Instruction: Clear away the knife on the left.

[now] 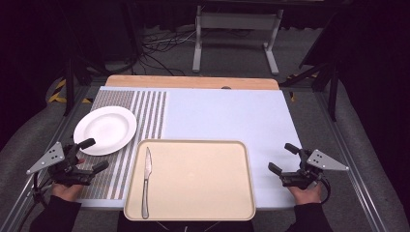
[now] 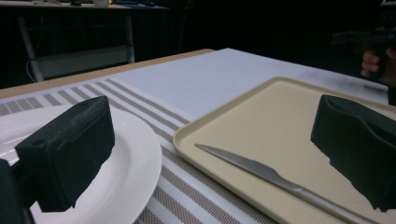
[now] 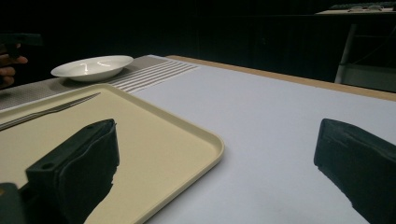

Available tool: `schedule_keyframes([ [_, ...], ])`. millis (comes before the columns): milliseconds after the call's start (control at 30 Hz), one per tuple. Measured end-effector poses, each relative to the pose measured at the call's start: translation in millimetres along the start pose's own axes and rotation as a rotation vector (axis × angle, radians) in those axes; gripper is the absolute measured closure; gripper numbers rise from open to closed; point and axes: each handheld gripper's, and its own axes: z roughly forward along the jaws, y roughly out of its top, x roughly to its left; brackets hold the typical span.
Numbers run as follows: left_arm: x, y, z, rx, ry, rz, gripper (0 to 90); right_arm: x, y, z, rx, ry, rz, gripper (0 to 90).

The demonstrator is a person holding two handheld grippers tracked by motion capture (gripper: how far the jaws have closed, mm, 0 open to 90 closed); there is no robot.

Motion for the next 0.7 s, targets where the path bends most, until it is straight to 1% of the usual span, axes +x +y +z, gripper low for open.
schedule_keyframes([
  [33,-1.3,-3.3,-0.6,0.013,0.009,0.001,0.4,0.0,-0.1,0.0,0.0,0.0,0.0,0.8],
  [67,-1.2,-4.8,-1.1,0.02,0.007,0.004,0.4,-0.1,-0.2,0.0,0.001,0.0,0.0,0.8],
  [167,-2.0,-9.1,-1.3,0.018,0.01,-0.023,0.3,-0.1,-0.7,-0.2,0.002,-0.002,0.003,0.8],
  [200,-1.4,-9.8,-0.9,0.018,0.015,-0.023,0.3,-0.2,-0.7,-0.1,0.002,-0.003,0.002,0.8],
  [233,-0.6,-10.3,-1.0,0.032,0.014,-0.028,0.3,-0.3,-0.8,-0.2,0.002,-0.004,0.001,0.7],
  [267,-0.2,-11.4,-0.2,0.036,0.021,-0.031,0.4,-0.2,-0.9,-0.3,0.002,-0.005,0.001,0.7],
  [300,1.1,-13.3,0.8,0.05,0.033,-0.043,0.3,0.0,-1.0,-0.4,0.003,-0.005,0.002,0.7],
  [333,2.5,-14.6,1.0,0.057,0.033,-0.06,0.3,0.1,-1.2,-0.5,0.003,-0.004,0.003,0.7],
  [367,3.7,-15.5,0.6,0.05,0.036,-0.073,0.3,0.1,-1.2,-0.5,0.003,-0.006,0.002,0.7],
  [400,5.0,-15.5,-1.3,0.043,0.034,-0.072,0.3,0.2,-1.3,-0.5,0.004,-0.006,0.002,0.7],
  [433,4.9,-15.8,-1.9,0.023,0.036,-0.077,0.3,0.2,-1.2,-0.6,0.002,-0.005,0.002,0.7],
  [500,5.2,-15.6,-2.8,0.02,0.035,-0.078,0.3,0.3,-1.2,-1.0,-0.001,-0.006,0.002,0.7],
  [533,5.3,-15.5,-3.1,0.019,0.032,-0.072,0.3,0.2,-1.2,-1.0,-0.001,-0.008,0.003,0.7],
  [600,4.8,-15.3,-3.1,0.025,0.022,-0.074,0.4,0.2,-1.2,-0.9,-0.001,-0.009,0.002,0.7],
  [700,4.5,-15.6,-2.2,0.02,0.02,-0.078,0.4,0.4,-1.1,-1.1,-0.001,-0.011,0.003,0.7],
])
